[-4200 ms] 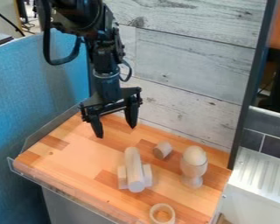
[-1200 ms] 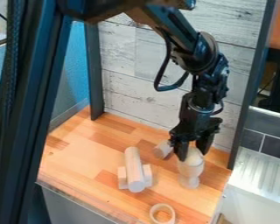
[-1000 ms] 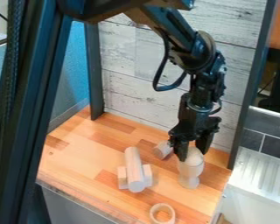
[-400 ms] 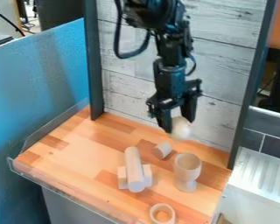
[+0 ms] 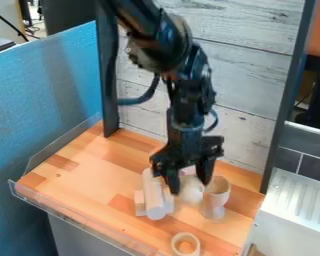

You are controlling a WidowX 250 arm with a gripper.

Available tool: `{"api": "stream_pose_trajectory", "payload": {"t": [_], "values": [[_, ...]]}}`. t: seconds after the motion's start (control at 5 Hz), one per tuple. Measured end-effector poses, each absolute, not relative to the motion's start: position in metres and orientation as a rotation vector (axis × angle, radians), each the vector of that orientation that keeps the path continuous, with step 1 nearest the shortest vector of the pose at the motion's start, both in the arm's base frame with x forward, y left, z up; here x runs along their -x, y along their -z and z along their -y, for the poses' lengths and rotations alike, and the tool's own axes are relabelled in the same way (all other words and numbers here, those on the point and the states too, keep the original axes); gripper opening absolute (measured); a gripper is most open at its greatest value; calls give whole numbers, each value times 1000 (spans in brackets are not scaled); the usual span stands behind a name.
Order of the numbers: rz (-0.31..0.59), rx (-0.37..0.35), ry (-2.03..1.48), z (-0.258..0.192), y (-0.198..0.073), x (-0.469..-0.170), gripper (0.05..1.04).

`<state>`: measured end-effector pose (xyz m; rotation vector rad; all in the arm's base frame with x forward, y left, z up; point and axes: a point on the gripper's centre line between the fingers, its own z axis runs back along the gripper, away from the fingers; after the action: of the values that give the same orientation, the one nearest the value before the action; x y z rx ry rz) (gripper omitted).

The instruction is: Remove the ball from the cup to the bottom right side of the table

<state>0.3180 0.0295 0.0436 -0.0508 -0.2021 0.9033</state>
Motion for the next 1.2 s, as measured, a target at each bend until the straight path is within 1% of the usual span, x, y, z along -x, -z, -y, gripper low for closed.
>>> {"api": "stream_pose_trajectory", "payload": {"t": [0.2,0.4,0.6,0.8,1.2], "values": [[238,31,-845,-24,-27,-301,699],[248,27,-831,-20,-23,-299,699],[257,9,-827,-17,-22,-299,699],[253,-30,-832,-15,-10,-299,699],[274,-64,-829,-12,2,-297,699]]}}
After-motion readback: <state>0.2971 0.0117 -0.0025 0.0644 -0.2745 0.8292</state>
